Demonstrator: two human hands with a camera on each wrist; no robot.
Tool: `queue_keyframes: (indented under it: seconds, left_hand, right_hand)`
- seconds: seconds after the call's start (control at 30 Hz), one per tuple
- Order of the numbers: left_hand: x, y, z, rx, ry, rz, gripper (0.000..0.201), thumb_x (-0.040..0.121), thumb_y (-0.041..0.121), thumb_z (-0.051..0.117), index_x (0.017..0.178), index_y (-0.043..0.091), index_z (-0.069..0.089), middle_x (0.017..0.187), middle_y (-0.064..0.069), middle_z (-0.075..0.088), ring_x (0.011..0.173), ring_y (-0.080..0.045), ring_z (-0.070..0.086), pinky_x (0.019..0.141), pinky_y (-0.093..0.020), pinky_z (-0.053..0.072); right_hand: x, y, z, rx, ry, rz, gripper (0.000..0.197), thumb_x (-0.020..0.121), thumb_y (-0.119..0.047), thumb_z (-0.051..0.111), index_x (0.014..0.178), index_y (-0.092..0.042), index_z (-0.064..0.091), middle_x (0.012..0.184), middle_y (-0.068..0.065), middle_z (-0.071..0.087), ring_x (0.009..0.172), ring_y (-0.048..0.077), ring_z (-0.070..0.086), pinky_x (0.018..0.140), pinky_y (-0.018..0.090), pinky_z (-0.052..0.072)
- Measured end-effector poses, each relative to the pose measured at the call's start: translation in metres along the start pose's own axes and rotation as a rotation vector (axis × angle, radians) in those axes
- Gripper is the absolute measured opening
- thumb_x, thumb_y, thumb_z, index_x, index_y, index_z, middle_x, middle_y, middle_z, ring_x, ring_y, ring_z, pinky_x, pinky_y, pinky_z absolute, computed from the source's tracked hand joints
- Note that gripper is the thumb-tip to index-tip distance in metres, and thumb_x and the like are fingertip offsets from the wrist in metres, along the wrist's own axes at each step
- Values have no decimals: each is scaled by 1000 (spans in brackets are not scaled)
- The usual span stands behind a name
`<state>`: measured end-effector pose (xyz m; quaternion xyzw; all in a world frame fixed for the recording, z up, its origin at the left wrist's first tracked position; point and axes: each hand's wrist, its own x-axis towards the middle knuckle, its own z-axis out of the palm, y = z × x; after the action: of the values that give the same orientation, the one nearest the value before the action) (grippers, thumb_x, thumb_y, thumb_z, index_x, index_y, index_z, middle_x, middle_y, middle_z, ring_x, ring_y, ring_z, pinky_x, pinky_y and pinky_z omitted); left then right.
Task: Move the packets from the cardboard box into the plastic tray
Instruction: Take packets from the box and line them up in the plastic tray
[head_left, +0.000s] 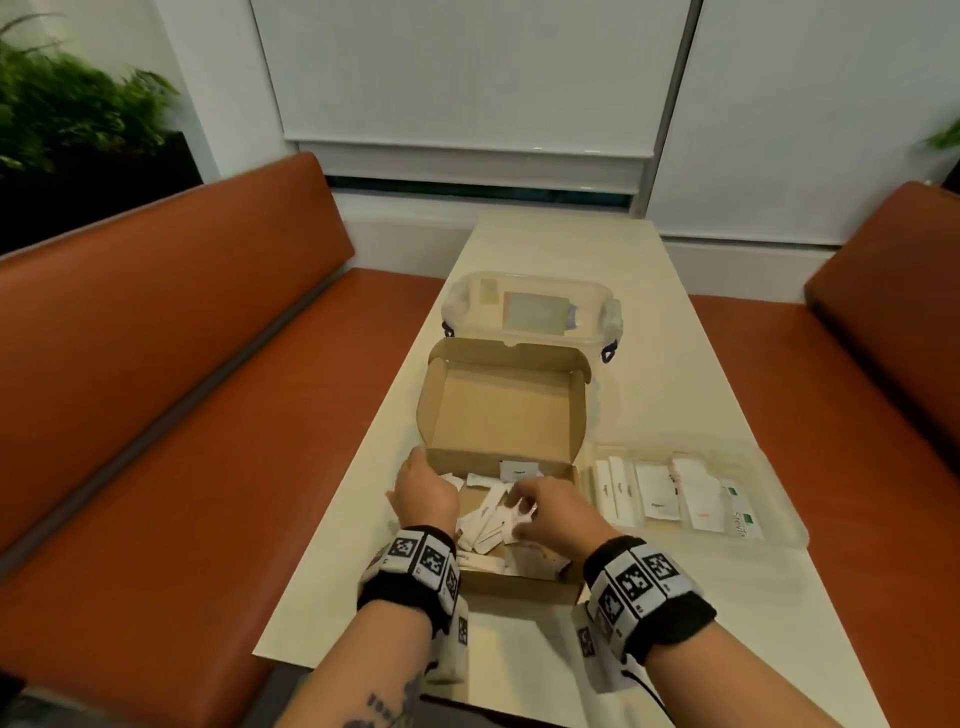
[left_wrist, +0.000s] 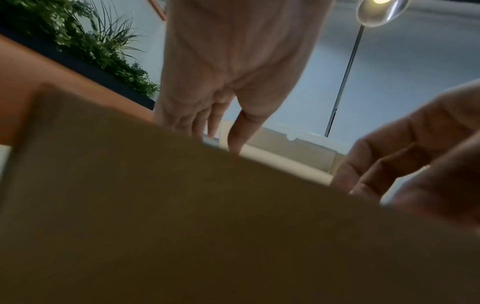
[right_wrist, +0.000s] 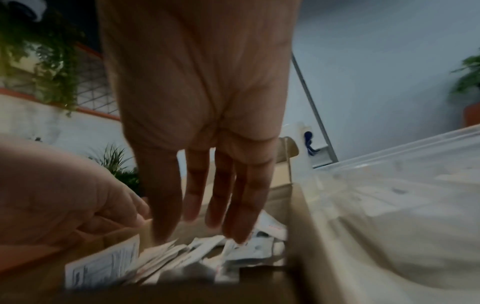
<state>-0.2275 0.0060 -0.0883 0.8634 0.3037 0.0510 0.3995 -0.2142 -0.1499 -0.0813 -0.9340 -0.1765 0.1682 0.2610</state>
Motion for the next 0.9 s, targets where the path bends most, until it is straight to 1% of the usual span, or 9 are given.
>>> queue_keyframes:
  seconds: [0.07, 0.17, 0.23, 0.33, 0.53, 0.67, 0.73, 0.8, 0.9]
  left_hand:
    - [4, -9, -2, -2, 8, -12, 54, 91, -7, 37, 144, 6, 33, 142, -16, 44, 130, -33, 42, 106, -42, 37]
    - [8, -17, -1, -13, -12, 13, 49, 90, -10, 31, 135, 4, 45, 129, -20, 55, 116, -36, 53, 97, -40, 45]
    - [10, -21, 0, -1, -17, 44, 48, 89, -10, 29, 128, 6, 52, 117, -19, 61, 106, -36, 58, 91, -40, 49]
    - [10, -21, 3, -6, 7, 72, 48, 90, -9, 29, 126, 10, 54, 112, -17, 63, 102, -34, 59, 85, -38, 49]
    - [11, -23, 5, -9, 32, 63, 49, 92, -7, 30, 132, 12, 50, 119, -17, 62, 109, -35, 58, 89, -36, 47]
    - [12, -24, 4, -4, 19, 75, 53, 90, -8, 30, 135, 14, 48, 120, -18, 61, 111, -36, 57, 90, -37, 46]
    - [13, -24, 4, 4, 14, 73, 54, 90, -8, 30, 137, 15, 47, 120, -18, 61, 111, -35, 58, 90, -37, 46]
    - [13, -24, 5, 7, 13, 58, 55, 91, -8, 31, 139, 15, 44, 122, -18, 60, 113, -35, 57, 92, -36, 46]
    - [13, -24, 6, 18, 17, 49, 54, 92, -7, 31, 140, 15, 42, 124, -18, 59, 114, -34, 56, 93, -36, 45]
  right_hand:
    - [3, -4, 8, -81, -84, 21, 38, 78, -18, 74, 114, -18, 60, 112, 2, 59, 95, 14, 56, 80, 22, 46]
    - [4, -6, 16, -175, -191, 114, 47, 75, -20, 77, 116, -18, 55, 120, 4, 56, 104, 18, 55, 84, 26, 46]
    - [4, -7, 21, -228, -217, 140, 45, 75, -17, 76, 114, -17, 53, 121, 5, 54, 106, 22, 55, 84, 28, 48]
    - [3, -11, 26, -263, -209, 133, 33, 80, -11, 67, 110, -15, 54, 118, 8, 55, 102, 23, 56, 80, 27, 47]
    - [7, -26, 34, -161, -230, 108, 34, 82, -29, 69, 110, -14, 56, 116, 5, 58, 105, 21, 55, 78, 25, 42]
    - [10, -39, 40, -184, -263, 66, 31, 86, -29, 65, 110, -9, 59, 116, 9, 61, 106, 22, 56, 78, 24, 40]
    - [10, -44, 40, -226, -329, 63, 29, 90, -29, 61, 108, -7, 63, 112, 11, 64, 98, 22, 57, 77, 26, 41]
    - [10, -48, 38, -283, -391, 60, 30, 93, -31, 55, 107, -7, 65, 105, 11, 65, 87, 19, 52, 72, 26, 38]
    - [8, -51, 33, -343, -446, 42, 33, 96, -32, 48, 109, -7, 65, 108, 13, 64, 86, 19, 49, 73, 26, 35]
